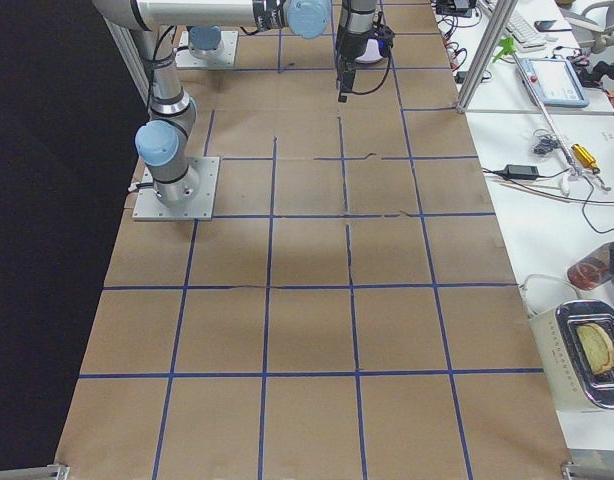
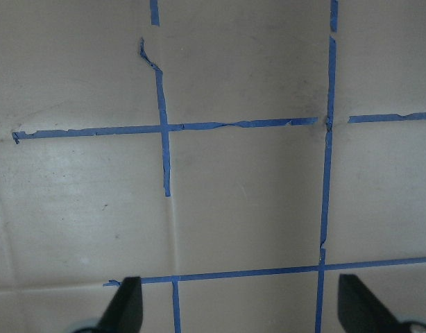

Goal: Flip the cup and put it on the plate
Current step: 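Lower the left gripper onto the white mug lying on its side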

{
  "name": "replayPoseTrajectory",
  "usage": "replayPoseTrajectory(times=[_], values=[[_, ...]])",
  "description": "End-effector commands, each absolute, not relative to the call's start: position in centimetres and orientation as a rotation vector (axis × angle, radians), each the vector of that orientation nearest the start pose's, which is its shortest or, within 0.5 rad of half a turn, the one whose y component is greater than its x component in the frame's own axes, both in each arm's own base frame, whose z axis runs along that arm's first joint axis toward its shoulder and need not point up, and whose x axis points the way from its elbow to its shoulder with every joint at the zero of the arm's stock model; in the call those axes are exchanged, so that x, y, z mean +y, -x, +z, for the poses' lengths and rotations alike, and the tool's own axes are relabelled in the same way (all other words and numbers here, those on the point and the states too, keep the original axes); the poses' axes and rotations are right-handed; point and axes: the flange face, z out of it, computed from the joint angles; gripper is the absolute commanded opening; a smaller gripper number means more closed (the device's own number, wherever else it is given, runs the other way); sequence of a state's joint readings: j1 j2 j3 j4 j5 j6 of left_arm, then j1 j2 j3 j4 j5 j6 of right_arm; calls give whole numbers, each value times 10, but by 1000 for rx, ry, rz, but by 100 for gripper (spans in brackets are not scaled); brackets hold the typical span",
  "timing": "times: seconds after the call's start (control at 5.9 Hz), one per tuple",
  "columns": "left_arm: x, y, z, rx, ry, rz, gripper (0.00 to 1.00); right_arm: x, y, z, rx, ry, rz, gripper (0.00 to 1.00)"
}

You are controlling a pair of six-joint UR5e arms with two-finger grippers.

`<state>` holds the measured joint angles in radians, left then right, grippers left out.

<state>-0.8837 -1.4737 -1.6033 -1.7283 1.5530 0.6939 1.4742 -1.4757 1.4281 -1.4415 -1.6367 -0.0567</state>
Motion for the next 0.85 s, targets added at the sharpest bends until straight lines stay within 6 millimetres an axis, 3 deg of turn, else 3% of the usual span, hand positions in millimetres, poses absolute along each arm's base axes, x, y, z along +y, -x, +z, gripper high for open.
replayPoseTrajectory(times=[0.0,0.34,0.51,0.68], values=[[-397,-270,467,3357,-68,6,100,-533,-76,497,3197,-59,140,100],[-403,-322,388,3635,-94,-71,100,-533,-76,497,3197,-59,140,100],[-404,-353,334,3772,-124,-138,100,-533,-76,497,3197,-59,140,100],[-405,-371,280,3908,-190,-200,99,-533,-76,497,3197,-59,140,100]])
